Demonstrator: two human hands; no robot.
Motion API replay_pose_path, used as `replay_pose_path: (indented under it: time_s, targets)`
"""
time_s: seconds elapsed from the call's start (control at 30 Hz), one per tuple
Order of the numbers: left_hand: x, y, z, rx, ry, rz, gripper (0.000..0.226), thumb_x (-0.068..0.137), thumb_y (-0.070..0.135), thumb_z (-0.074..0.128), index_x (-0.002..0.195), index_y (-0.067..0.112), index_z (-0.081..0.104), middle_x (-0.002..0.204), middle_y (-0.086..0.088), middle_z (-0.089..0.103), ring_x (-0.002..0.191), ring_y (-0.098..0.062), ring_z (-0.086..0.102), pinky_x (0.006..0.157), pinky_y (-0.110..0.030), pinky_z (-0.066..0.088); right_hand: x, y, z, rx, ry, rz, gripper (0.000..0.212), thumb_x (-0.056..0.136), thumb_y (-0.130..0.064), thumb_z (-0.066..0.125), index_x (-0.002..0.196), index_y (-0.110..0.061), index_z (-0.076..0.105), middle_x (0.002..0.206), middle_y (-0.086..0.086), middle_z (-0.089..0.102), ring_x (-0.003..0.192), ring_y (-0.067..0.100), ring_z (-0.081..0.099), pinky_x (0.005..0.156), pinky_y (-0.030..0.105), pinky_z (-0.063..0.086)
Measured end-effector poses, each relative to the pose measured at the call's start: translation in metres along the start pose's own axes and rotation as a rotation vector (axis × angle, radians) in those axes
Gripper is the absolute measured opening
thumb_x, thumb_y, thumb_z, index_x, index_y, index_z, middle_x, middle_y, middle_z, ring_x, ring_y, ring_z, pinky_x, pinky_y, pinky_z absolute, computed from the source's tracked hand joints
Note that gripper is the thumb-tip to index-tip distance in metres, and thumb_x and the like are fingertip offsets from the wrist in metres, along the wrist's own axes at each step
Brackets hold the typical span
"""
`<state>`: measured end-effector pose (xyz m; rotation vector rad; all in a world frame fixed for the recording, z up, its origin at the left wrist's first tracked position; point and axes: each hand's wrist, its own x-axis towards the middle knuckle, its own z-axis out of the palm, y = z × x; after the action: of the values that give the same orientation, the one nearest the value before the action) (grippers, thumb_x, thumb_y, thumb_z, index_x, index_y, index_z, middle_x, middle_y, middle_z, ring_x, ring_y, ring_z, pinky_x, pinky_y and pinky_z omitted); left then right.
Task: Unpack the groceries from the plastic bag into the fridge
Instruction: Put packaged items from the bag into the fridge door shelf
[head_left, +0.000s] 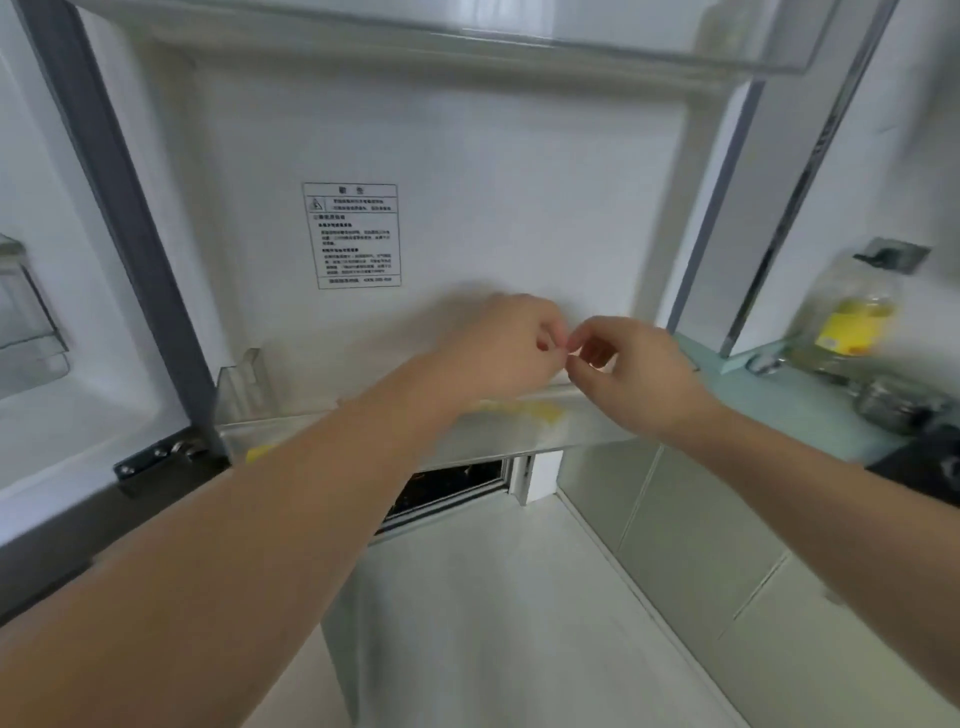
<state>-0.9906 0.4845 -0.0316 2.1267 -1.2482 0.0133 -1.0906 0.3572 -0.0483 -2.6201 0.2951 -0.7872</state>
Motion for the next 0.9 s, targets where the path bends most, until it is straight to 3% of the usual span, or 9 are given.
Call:
replay_pose_path:
  time_s: [0.1,0.2,0.27,0.43,0.57,0.73,0.9]
  targets:
    - [-0.005,0.024,0.026,-0.029,-0.018,0.054,0.01,0.076,0.038,0.062,0.085,0.034,0.064,0.086,0.012,0.06,0.088,-0.015,0.062,0.083,-0.035,0.052,-0.034,0.017,-0.02,-0.008,0.031,0.045,0.016,0.083,-0.022,0.064,0.098,-0.02,0.067,0.092,-0.002,0.065,0.087,0.011,0.058,0.081,0.026,0.044]
    - [-0.013,0.056,0.043,0.048,-0.001,0.167,0.019,0.081,0.03,0.063,0.1,0.029,0.067,0.097,0.006,0.062,0.098,-0.02,0.06,0.088,-0.04,0.05,-0.067,0.033,-0.052,-0.083,0.057,0.062,0.027,0.081,-0.024,0.064,0.108,-0.018,0.066,0.104,0.003,0.063,0.098,0.017,0.058,0.086,0.028,0.043]
    - [-0.022,0.082,0.054,0.083,0.019,0.241,0.025,0.081,0.031,0.059,0.105,0.027,0.066,0.102,0.004,0.064,0.101,-0.02,0.059,0.088,-0.04,0.049,-0.097,0.043,-0.078,-0.124,0.071,0.117,0.03,0.082,-0.023,0.066,0.112,-0.019,0.064,0.107,0.003,0.061,0.103,0.019,0.058,0.088,0.03,0.044]
    - [-0.066,0.163,0.109,0.036,-0.118,0.269,0.026,0.084,0.028,0.064,0.11,0.025,0.066,0.109,0.002,0.062,0.103,-0.017,0.058,0.09,-0.034,0.047,-0.212,0.068,-0.149,-0.182,0.114,0.323,0.031,0.083,-0.028,0.065,0.113,-0.022,0.062,0.108,0.001,0.06,0.102,0.019,0.058,0.089,0.032,0.046]
    - [-0.112,0.256,0.17,-0.009,-0.27,0.349,0.028,0.083,0.03,0.065,0.112,0.027,0.064,0.113,0.003,0.062,0.107,-0.017,0.057,0.093,-0.034,0.047,-0.336,0.078,-0.226,-0.24,0.195,0.543,0.03,0.085,-0.028,0.063,0.115,-0.023,0.061,0.109,-0.003,0.057,0.103,0.014,0.056,0.089,0.03,0.045]
    - [-0.155,0.381,0.236,-0.08,-0.383,0.52,0.029,0.083,0.029,0.063,0.112,0.029,0.063,0.11,0.007,0.057,0.104,-0.013,0.056,0.091,-0.032,0.047,-0.479,0.081,-0.326,-0.351,0.33,0.799,0.031,0.086,-0.032,0.06,0.116,-0.026,0.059,0.107,-0.006,0.055,0.093,0.013,0.055,0.078,0.026,0.043]
    - [-0.194,0.488,0.297,-0.145,-0.512,0.67,0.03,0.081,0.031,0.063,0.111,0.031,0.063,0.107,0.009,0.056,0.102,-0.014,0.058,0.091,-0.033,0.049,-0.595,0.079,-0.388,-0.408,0.434,1.014,0.034,0.087,-0.031,0.062,0.12,-0.023,0.057,0.111,-0.004,0.056,0.095,0.012,0.051,0.08,0.024,0.039]
